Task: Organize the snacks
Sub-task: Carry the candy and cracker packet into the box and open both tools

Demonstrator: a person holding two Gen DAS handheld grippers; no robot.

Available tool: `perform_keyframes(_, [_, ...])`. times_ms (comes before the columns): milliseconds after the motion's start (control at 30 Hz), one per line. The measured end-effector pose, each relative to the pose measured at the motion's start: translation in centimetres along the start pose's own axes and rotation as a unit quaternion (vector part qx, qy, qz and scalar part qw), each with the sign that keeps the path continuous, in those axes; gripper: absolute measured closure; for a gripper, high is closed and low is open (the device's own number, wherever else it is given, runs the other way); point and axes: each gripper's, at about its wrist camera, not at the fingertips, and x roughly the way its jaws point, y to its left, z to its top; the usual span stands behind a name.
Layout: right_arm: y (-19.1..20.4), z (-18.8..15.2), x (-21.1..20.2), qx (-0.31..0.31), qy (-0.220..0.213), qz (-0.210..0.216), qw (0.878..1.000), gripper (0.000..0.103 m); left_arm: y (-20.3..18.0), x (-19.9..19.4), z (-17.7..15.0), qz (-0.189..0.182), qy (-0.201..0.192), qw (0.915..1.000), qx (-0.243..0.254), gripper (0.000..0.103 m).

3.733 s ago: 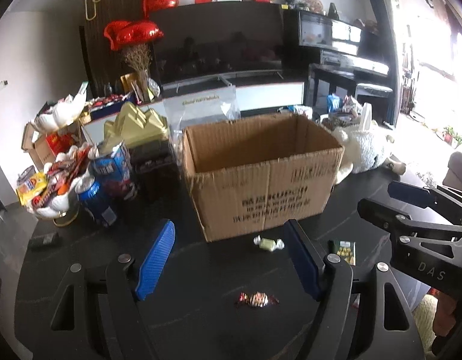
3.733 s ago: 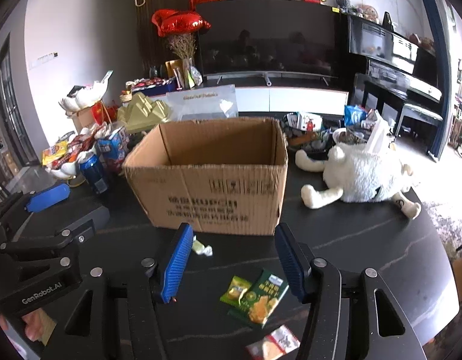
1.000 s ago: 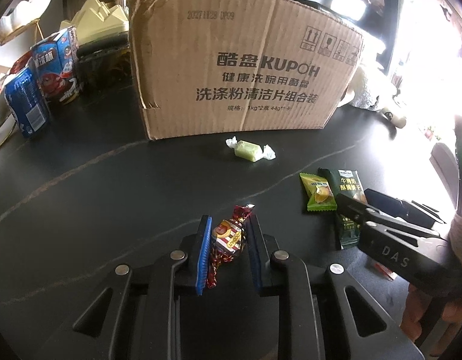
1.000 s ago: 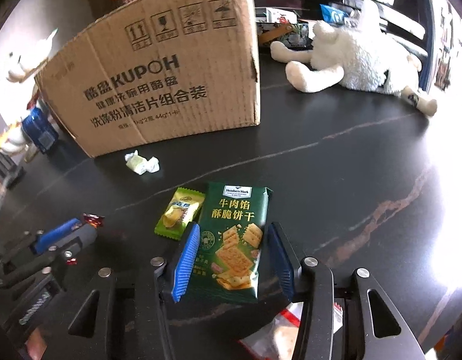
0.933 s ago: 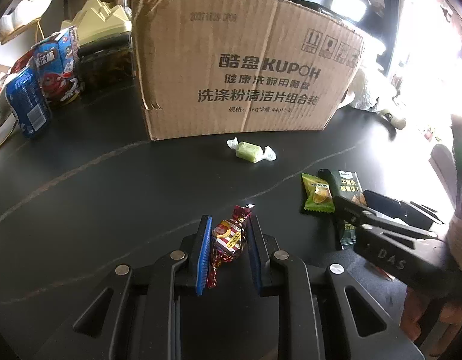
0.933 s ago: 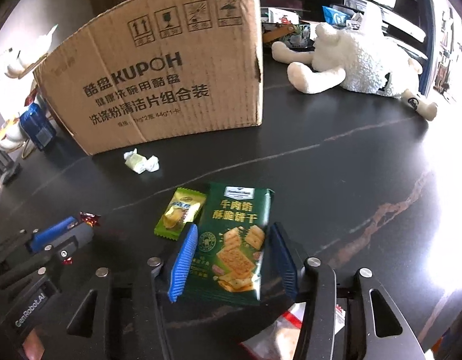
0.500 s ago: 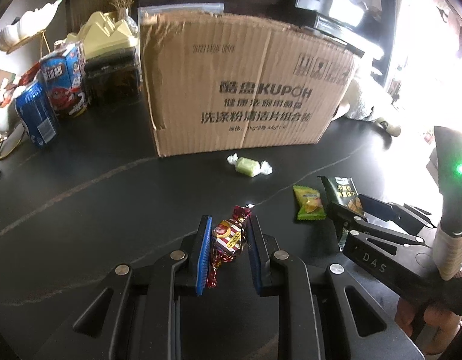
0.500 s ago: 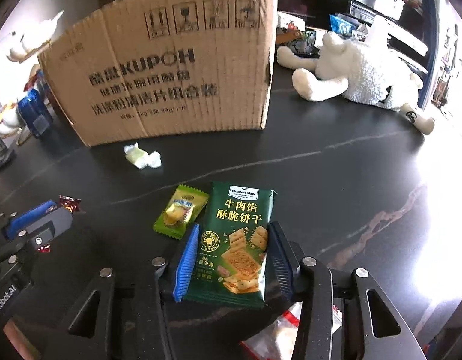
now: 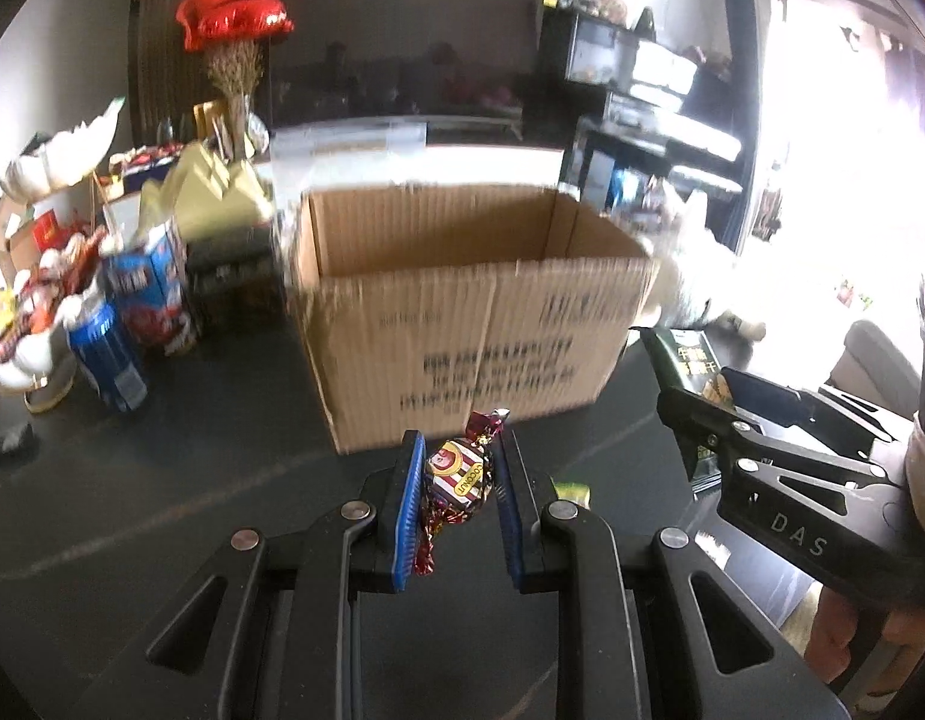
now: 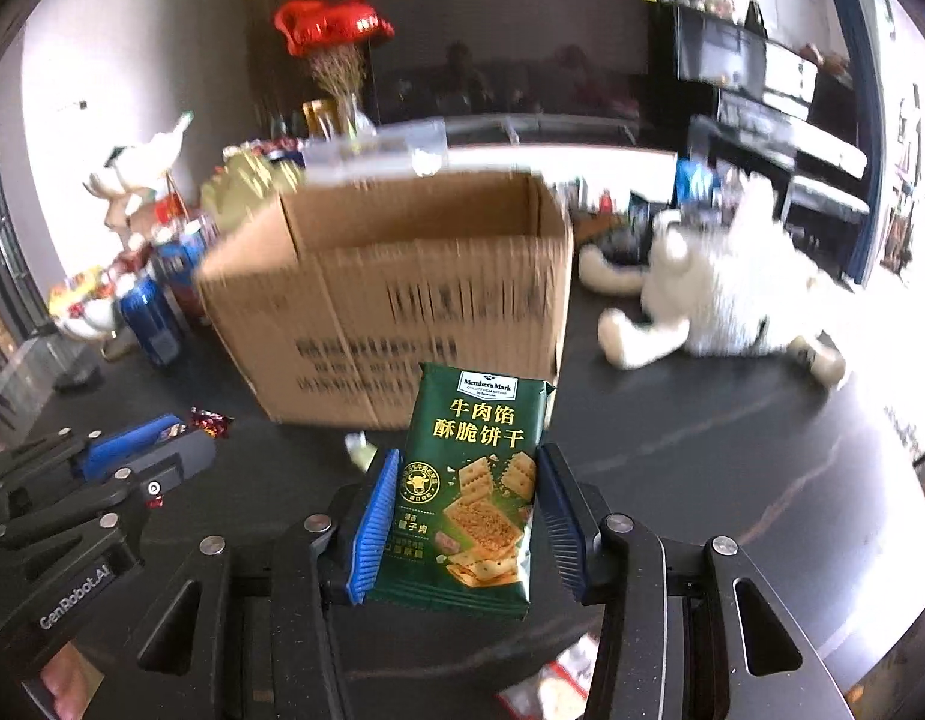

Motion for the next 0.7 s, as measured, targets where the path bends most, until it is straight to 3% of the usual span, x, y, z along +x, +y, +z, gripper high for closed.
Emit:
perform_keyframes(267, [1.3,4.7,-2.3,-0.022,-0.047,0.019,0.998,0.056,0.5,-1.6,4.5,0.008,-0.028,0.9993,0.021,0.079])
perform_keyframes(700, [2.0,10.8,-0.3,-0.028,-0.060,0.046,0.997,0.055,1.4,-0.1,10.5,0.032,-0.044,0.9972,0.051,0.079])
